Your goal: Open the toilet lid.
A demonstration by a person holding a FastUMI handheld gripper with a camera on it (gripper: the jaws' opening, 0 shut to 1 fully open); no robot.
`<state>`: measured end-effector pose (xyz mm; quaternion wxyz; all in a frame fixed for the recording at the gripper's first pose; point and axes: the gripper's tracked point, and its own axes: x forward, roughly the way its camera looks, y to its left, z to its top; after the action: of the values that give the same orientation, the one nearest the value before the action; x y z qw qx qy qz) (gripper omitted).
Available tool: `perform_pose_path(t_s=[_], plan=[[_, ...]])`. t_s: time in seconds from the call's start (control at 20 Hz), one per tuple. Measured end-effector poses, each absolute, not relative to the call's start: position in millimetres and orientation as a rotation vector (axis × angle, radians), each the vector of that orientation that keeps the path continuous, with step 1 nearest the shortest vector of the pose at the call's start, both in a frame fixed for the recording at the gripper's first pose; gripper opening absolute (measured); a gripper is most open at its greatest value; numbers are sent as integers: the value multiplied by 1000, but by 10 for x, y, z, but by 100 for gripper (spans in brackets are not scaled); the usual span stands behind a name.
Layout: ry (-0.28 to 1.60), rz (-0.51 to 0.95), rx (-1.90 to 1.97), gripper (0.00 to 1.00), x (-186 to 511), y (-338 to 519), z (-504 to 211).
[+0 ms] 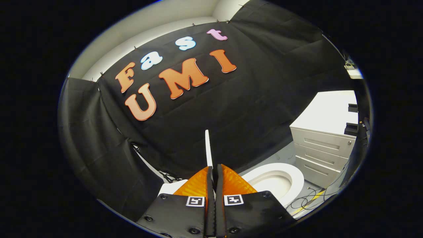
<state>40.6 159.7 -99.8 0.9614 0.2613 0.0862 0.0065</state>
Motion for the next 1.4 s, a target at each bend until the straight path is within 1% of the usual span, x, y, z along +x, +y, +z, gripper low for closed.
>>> perform_pose_path(t_s=[0.35, 0.7, 1.05, 1.4], plan=[[178, 110, 430, 8, 329, 2380, -718], [176, 163, 315, 8, 246, 2966, -634], [173, 183, 231, 8, 212, 3309, -623], [164, 193, 240, 8, 170, 3510, -644]])
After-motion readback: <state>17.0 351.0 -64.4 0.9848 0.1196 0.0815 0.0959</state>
